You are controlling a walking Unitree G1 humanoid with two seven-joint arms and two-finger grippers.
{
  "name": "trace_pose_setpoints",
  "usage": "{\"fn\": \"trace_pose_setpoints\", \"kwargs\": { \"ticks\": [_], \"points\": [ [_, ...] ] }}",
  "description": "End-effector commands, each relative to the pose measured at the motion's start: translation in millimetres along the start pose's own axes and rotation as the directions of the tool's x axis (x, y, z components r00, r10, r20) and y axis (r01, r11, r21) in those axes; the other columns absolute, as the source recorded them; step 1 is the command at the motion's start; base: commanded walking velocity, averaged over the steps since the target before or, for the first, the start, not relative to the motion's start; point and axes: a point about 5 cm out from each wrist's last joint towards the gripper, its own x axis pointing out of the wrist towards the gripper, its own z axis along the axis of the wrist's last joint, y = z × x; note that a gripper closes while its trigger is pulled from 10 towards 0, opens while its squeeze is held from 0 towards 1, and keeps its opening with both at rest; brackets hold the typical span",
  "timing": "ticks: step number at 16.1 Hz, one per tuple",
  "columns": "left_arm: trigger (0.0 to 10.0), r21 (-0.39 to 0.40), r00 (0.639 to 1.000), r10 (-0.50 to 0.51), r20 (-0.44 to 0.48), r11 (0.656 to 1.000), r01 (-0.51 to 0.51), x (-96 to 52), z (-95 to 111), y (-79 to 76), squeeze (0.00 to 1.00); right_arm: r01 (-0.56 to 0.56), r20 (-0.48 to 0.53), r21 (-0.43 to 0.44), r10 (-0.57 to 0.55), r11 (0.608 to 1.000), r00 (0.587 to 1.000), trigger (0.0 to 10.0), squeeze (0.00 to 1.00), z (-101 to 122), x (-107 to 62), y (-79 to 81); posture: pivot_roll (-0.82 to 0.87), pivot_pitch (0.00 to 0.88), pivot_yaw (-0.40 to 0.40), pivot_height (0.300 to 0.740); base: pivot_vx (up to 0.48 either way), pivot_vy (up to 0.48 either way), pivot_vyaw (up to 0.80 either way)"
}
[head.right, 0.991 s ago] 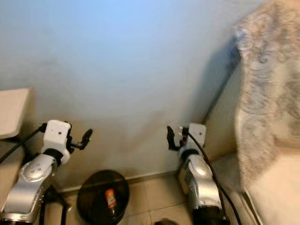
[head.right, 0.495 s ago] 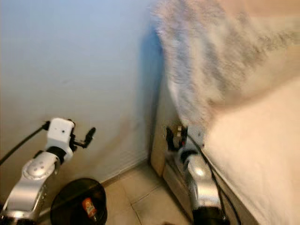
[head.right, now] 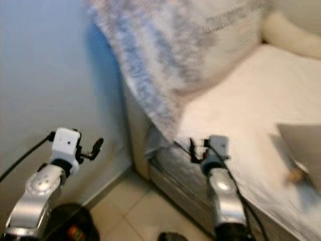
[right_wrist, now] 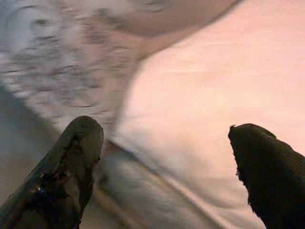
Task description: Clean up the room
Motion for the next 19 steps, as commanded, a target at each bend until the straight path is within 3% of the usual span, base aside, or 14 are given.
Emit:
{"fn": "trace_pose_setpoints", "kwargs": {
  "ticks": [1,2,4,8,11,14,19],
  "points": [
    [10.0,0.017,1.000,0.009,0.004,1.000,-0.009,-1.1,0.2,2.7,0.00,0.028,0.037,-0.065,-0.026,0.997,0.999,10.0,1.00,2.6,0.1,2.6,0.05,0.000,0.004,0.740,0.000,0.000,-0.74],
    [10.0,0.018,1.000,0.004,0.003,1.000,-0.004,-1.3,-0.2,1.7,0.00,0.049,0.050,-0.089,-0.045,0.995,0.998,10.0,1.00,3.2,-0.2,1.1,0.05,0.000,0.004,0.740,0.000,0.000,-0.74],
    [10.0,0.003,1.000,0.007,0.009,1.000,-0.007,-1.3,2.3,1.8,0.00,0.026,0.046,-0.034,-0.024,0.999,0.999,10.0,1.00,3.7,0.0,2.2,0.06,0.000,-0.001,0.740,0.000,0.000,-0.74],
    [10.0,-0.022,0.999,0.029,0.018,0.999,-0.029,-0.1,2.9,3.3,0.00,-0.014,0.063,-0.032,0.016,0.999,0.998,10.0,1.00,5.9,0.7,9.3,0.05,0.000,-0.001,0.740,0.000,0.000,-0.74],
    [10.0,0.004,0.999,0.021,0.041,1.000,-0.021,1.2,6.6,3.0,0.00,-0.012,0.065,-0.010,0.013,1.000,0.998,10.0,1.00,8.2,1.2,12.1,0.05,0.000,-0.002,0.740,0.000,0.000,-0.74],
    [10.0,-0.006,0.998,0.025,0.054,1.000,-0.025,3.1,8.3,1.1,0.00,0.007,0.092,-0.085,0.001,0.996,0.996,10.0,1.00,10.3,1.2,6.4,0.04,0.000,-0.006,0.740,0.000,0.000,-0.74],
    [10.0,-0.006,0.998,-0.001,0.065,1.000,0.001,4.7,9.9,-0.9,0.00,0.035,0.134,-0.025,-0.031,0.999,0.990,10.0,1.00,19.6,3.0,2.2,0.04,0.000,-0.007,0.740,0.000,0.000,-0.73]
  ]
}}
